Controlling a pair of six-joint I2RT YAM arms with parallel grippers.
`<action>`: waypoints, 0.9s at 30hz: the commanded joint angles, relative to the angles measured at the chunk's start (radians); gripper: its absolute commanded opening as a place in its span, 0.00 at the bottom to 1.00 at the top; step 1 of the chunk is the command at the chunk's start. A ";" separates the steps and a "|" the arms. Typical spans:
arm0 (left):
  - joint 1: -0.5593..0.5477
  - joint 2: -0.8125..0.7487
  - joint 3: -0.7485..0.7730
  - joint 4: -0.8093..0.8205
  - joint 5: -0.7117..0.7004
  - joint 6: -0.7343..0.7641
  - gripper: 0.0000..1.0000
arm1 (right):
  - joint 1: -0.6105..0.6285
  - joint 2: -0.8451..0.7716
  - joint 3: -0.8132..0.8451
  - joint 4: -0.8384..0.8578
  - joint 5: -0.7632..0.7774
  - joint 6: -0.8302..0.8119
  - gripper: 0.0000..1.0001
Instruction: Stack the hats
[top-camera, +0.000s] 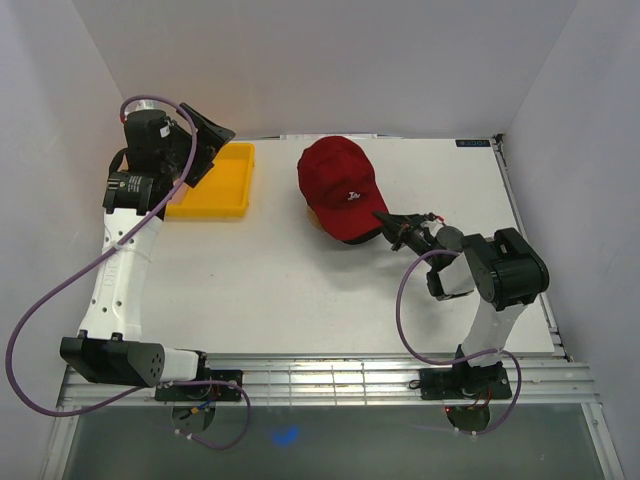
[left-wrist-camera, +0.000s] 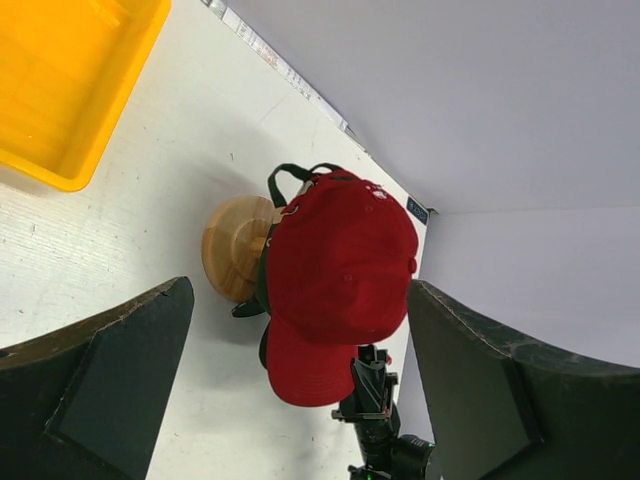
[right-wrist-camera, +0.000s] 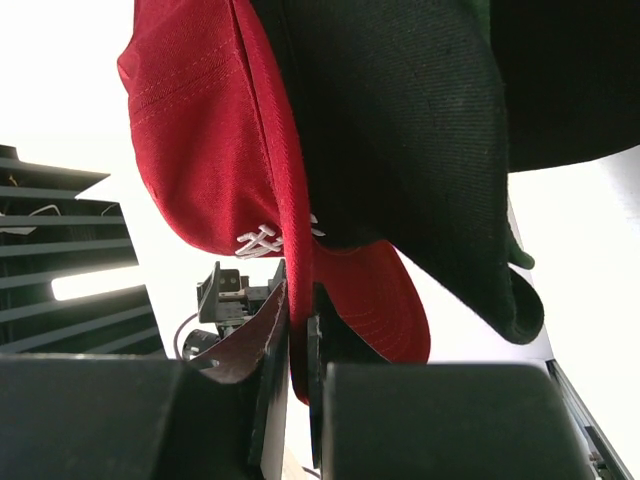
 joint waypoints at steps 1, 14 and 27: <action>0.009 -0.033 -0.004 0.000 -0.016 0.022 0.98 | -0.022 0.042 -0.039 0.066 -0.034 0.025 0.08; 0.018 -0.043 -0.010 -0.006 -0.013 0.031 0.98 | -0.054 -0.083 0.036 -0.284 -0.087 -0.202 0.48; 0.017 -0.045 -0.027 0.008 0.008 0.020 0.98 | -0.056 -0.231 0.031 -0.433 -0.083 -0.316 0.54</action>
